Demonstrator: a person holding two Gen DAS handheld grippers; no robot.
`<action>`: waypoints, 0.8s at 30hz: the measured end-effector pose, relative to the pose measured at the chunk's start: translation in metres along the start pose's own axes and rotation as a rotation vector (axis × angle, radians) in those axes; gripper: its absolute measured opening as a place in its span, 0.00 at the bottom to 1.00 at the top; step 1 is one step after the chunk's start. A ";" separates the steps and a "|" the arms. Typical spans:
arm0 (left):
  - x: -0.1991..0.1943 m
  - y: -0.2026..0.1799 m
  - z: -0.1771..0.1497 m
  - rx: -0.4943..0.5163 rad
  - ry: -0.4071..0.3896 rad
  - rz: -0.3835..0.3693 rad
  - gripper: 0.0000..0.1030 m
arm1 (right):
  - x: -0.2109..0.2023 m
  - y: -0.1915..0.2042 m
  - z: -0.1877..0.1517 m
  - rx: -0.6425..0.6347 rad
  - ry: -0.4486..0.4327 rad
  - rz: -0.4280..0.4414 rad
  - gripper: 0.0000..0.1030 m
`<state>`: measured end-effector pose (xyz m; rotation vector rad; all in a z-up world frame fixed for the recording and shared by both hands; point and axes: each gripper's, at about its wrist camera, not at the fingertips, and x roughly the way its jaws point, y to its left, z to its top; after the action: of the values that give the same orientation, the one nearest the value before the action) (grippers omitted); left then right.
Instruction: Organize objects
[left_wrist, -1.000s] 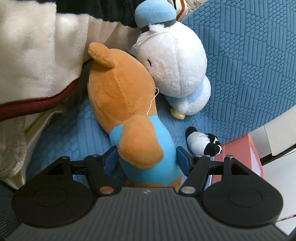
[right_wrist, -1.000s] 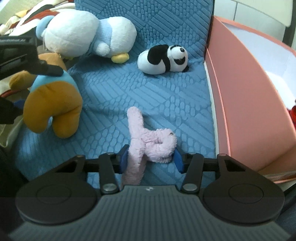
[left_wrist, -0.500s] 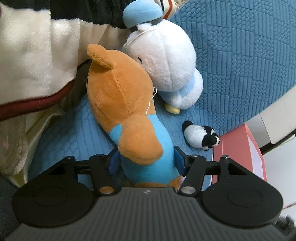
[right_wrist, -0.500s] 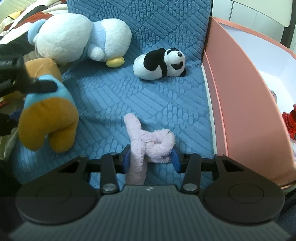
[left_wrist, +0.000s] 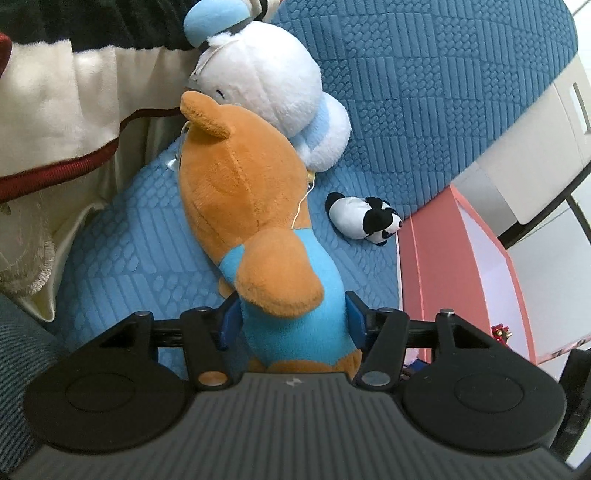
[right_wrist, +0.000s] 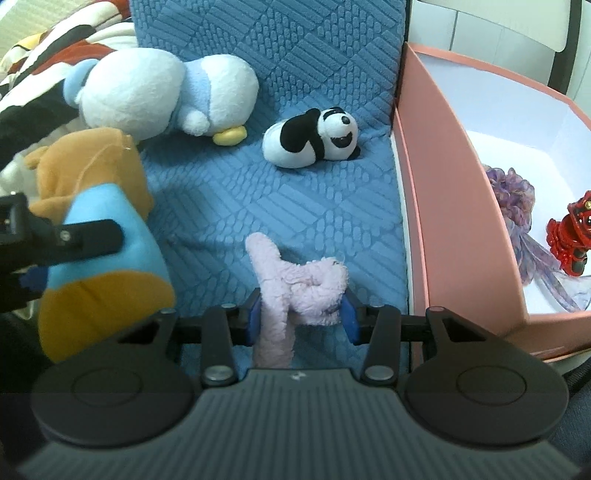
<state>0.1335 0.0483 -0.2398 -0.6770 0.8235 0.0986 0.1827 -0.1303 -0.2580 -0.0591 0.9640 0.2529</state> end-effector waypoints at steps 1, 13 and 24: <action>-0.001 -0.001 0.000 0.007 0.003 0.001 0.60 | -0.001 0.000 0.000 -0.004 0.000 0.000 0.45; -0.004 -0.014 -0.007 0.077 0.017 0.010 0.60 | -0.022 -0.014 0.011 -0.024 0.027 0.059 0.45; -0.015 -0.024 -0.003 0.059 0.027 -0.015 0.59 | -0.036 -0.023 0.012 -0.019 0.059 0.144 0.45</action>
<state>0.1298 0.0301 -0.2182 -0.6299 0.8438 0.0510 0.1778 -0.1575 -0.2231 -0.0147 1.0265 0.3949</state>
